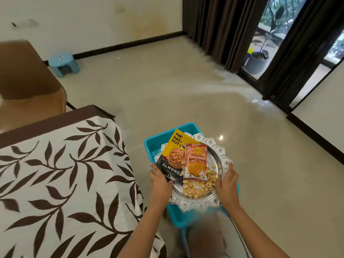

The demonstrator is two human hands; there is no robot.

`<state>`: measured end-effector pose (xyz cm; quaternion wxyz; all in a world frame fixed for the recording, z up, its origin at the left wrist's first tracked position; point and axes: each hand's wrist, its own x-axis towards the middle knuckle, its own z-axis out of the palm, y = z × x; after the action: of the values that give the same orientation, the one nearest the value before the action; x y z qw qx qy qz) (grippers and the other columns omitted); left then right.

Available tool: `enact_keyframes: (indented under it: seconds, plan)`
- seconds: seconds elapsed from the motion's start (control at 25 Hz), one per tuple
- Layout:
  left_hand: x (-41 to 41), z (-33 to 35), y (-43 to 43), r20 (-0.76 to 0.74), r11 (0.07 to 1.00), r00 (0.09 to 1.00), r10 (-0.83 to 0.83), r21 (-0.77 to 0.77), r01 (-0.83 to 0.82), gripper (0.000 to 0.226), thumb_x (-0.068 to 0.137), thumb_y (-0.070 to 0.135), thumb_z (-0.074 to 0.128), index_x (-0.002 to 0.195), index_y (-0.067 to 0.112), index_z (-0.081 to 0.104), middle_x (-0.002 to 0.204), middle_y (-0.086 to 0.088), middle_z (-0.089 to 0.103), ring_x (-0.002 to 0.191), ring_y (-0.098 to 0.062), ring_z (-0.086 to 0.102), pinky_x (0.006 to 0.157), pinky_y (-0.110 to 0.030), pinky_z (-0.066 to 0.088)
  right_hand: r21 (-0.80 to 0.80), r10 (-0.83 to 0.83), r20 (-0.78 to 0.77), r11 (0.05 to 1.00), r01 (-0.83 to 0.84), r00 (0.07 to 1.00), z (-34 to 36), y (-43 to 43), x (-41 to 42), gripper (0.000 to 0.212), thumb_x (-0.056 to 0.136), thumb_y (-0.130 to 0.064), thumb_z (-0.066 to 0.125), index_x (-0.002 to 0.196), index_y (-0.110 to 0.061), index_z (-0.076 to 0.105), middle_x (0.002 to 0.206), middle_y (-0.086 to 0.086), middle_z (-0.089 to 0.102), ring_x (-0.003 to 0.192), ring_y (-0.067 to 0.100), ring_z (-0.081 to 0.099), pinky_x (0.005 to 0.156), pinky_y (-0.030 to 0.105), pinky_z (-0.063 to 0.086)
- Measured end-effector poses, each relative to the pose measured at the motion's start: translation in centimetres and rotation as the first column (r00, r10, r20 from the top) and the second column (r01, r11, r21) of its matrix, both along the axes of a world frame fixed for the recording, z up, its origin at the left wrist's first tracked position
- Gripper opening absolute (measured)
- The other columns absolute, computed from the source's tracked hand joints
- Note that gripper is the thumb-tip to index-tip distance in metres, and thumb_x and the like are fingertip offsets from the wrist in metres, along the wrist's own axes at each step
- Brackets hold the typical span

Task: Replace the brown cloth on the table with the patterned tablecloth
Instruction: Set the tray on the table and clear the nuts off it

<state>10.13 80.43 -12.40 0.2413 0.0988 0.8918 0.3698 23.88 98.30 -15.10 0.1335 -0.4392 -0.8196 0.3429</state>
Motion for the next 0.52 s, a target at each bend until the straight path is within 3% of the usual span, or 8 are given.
enact_keyframes:
  seconds: [0.16,0.36,0.52]
  plan:
    - [-2.3,5.8,-3.0,-0.070,0.997,0.996,0.062,0.040,-0.059,0.102,0.088,0.017,0.064,0.149,0.008,-0.017,0.150,-0.023,0.011,0.130,-0.038,0.039,0.106,-0.042,0.037,0.036,0.136,-0.055,0.990,-0.134,0.989,6.7,-1.4,-4.0,0.073,0.094,-0.008,0.050,0.152,-0.009,0.005,0.140,0.025,0.026,0.093,0.027,0.052,0.077,0.031,0.041]
    - [-5.8,12.9,-10.1,-0.202,0.973,0.954,0.224,0.109,-0.205,0.103,0.087,0.021,0.068,0.150,0.004,-0.012,0.148,-0.023,0.014,0.128,-0.034,0.042,0.099,-0.033,0.039,0.102,0.263,-0.125,0.963,-0.251,0.957,13.8,-6.7,-10.9,0.069,0.095,-0.010,0.050,0.152,-0.008,0.010,0.143,0.025,0.026,0.108,0.036,0.052,0.083,0.034,0.042]
    - [-8.2,16.6,-19.6,-0.280,0.931,0.888,0.364,0.142,-0.336,0.099,0.087,0.016,0.067,0.150,0.001,-0.008,0.149,-0.025,0.013,0.124,-0.035,0.047,0.090,-0.025,0.038,0.143,0.409,-0.172,0.910,-0.388,0.896,17.3,-15.0,-16.4,0.066,0.097,-0.013,0.048,0.151,-0.008,0.011,0.143,0.023,0.026,0.100,0.027,0.050,0.082,0.029,0.040]
